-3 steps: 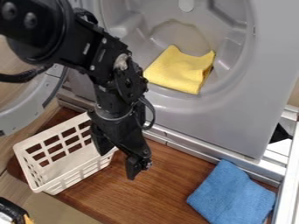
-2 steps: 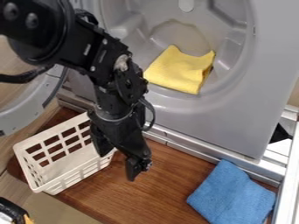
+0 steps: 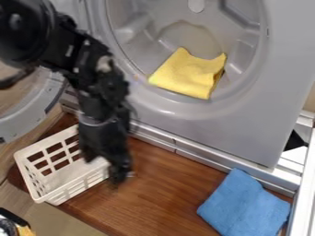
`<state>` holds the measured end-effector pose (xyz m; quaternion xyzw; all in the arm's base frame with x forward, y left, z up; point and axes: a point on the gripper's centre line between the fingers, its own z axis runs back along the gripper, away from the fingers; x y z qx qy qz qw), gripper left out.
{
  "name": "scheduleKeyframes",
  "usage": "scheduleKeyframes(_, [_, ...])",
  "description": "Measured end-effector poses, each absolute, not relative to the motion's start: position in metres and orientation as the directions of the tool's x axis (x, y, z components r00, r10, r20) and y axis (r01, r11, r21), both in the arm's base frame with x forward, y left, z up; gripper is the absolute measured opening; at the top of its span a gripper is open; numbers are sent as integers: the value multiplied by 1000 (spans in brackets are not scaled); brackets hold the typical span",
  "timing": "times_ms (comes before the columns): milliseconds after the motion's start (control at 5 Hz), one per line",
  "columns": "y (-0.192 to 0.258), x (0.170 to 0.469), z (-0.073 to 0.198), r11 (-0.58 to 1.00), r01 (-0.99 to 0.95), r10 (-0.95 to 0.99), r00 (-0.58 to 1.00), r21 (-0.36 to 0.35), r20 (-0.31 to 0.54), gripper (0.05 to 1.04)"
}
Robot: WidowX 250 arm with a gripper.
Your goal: Move the white basket to the right side of the table
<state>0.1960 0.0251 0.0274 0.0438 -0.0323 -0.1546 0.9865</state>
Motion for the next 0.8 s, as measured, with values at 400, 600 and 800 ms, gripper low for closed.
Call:
scheduleKeyframes(400, [56,196,10,916,383,-390,920,119,42,999])
scheduleKeyframes(600, [60,197,-12,900,420,-424,906,119,11,999])
scheduleKeyframes(800, [62,203,-29,887,444,-451,892,129,28,999])
